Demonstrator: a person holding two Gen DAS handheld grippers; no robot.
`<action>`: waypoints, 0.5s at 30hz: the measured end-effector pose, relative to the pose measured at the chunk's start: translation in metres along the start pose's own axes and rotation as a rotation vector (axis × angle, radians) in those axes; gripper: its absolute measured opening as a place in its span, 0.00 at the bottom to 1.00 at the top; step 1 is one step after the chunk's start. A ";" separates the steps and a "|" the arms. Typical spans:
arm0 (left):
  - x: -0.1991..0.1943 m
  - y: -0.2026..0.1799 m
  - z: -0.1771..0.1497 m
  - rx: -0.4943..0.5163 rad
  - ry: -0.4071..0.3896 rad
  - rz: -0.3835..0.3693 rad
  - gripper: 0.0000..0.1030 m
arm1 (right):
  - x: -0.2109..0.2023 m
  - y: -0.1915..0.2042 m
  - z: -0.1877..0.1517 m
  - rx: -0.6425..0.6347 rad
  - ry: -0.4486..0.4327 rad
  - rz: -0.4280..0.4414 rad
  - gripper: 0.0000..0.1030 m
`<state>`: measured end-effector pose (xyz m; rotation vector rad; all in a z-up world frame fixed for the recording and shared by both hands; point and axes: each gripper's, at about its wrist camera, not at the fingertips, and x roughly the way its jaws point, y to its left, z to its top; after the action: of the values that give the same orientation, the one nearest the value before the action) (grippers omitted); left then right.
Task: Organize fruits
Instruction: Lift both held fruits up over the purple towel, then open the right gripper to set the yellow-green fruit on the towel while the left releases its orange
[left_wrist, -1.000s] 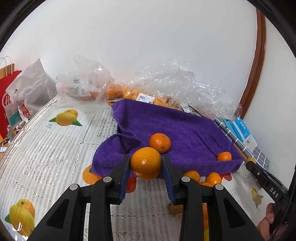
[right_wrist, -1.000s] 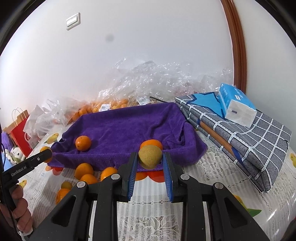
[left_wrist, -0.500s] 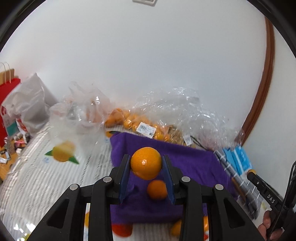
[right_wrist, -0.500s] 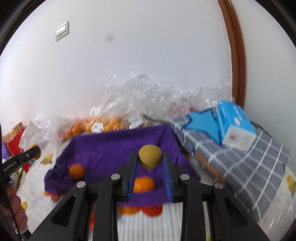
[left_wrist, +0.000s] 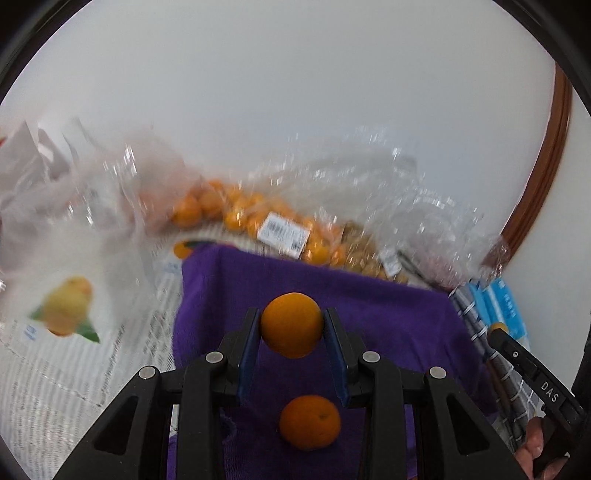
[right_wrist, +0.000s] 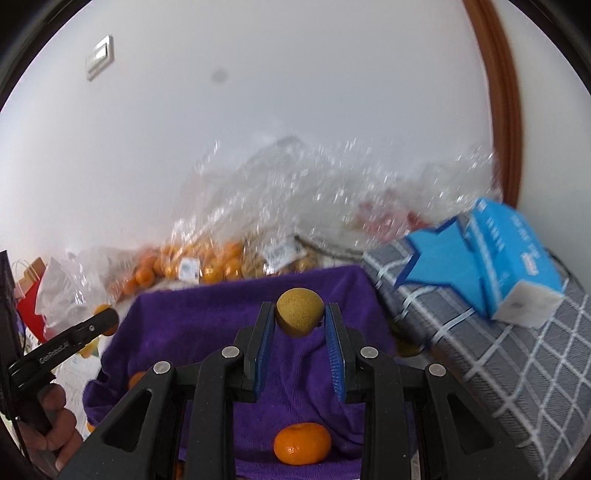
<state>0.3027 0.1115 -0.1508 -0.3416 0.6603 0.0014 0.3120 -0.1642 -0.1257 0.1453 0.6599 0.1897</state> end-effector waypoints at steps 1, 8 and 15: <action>0.006 0.001 -0.002 -0.001 0.015 0.001 0.32 | 0.006 -0.001 -0.002 0.001 0.020 0.004 0.27; 0.024 0.003 -0.010 0.007 0.090 -0.012 0.32 | 0.035 -0.012 -0.015 0.011 0.124 0.007 0.27; 0.029 0.000 -0.015 0.036 0.098 0.001 0.32 | 0.046 -0.014 -0.022 0.018 0.161 0.015 0.27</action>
<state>0.3168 0.1036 -0.1797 -0.3077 0.7572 -0.0264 0.3354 -0.1664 -0.1731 0.1536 0.8207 0.2112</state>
